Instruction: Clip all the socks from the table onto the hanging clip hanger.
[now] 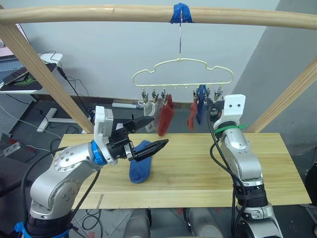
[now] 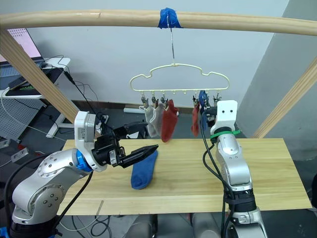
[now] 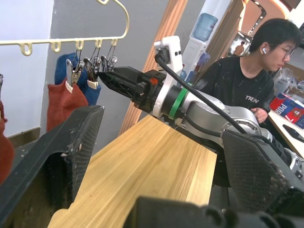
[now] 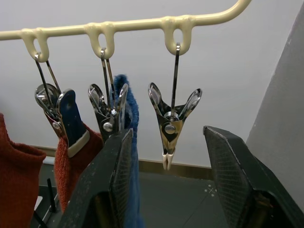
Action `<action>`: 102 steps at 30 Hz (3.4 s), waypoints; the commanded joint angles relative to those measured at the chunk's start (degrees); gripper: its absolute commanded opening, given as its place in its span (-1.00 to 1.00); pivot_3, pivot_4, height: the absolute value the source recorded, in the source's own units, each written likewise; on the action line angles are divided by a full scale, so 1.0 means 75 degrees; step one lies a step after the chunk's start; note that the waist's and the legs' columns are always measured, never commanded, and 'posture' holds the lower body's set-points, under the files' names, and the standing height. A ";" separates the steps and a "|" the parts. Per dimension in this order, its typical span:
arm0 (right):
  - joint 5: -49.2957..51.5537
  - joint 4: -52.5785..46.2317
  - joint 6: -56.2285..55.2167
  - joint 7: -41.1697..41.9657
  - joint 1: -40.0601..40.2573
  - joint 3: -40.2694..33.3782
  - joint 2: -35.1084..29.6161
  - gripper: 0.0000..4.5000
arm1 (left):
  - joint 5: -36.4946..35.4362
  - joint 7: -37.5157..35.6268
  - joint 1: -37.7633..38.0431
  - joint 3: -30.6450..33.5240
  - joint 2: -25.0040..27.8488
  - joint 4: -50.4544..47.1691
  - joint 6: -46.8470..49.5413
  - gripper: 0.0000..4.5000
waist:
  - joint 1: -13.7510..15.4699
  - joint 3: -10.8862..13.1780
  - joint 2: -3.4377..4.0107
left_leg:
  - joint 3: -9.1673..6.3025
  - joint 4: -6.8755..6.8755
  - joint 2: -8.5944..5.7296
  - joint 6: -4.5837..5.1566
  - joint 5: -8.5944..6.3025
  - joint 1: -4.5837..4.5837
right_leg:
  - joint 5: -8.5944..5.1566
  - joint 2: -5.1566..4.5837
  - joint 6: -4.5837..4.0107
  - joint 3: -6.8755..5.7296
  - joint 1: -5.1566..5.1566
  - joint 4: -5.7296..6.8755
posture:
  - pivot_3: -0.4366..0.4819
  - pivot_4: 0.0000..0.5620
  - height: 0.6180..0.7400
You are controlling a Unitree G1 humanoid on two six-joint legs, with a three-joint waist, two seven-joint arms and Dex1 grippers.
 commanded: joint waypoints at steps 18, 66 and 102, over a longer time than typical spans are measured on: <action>-0.0040 0.0386 -0.0630 0.0110 -0.0696 -0.0382 0.0315 0.10 | 0.0120 0.0136 -0.0092 -0.0117 0.0018 -0.0153 -0.0196 1.00 | 0.0015 0.0000 0.0000 | -0.0002 0.0000 0.0000 0.0000 0.0000 0.0001 | 0.0019 0.0000 -0.0029 -0.0002 0.0000 0.0002 | -0.19 -0.32 1.00; 0.3904 -0.0279 0.4515 0.4216 -0.1946 -0.1234 -0.2661 -1.00 | 0.4523 0.0630 -0.0932 -0.2203 -0.0753 0.6725 -0.2218 1.00 | 0.0033 0.0006 0.0014 | 0.0001 -0.0001 -0.0001 0.0001 -0.0001 -0.0005 | 0.0019 -0.0001 -0.0040 -0.0007 -0.0001 -0.0006 | -0.39 -0.33 1.00; 0.3855 -0.0298 0.4642 0.3971 -0.1873 -0.1322 -0.2763 -1.00 | 0.5589 0.0108 -0.0769 -0.2259 -0.1619 0.7674 -0.4047 -0.99 | -0.0266 -0.0011 0.0022 | -0.0007 0.0014 -0.0007 0.0001 0.0001 -0.0001 | 0.0016 -0.0005 0.0005 -0.0006 0.0009 0.0007 | -0.43 -0.35 1.00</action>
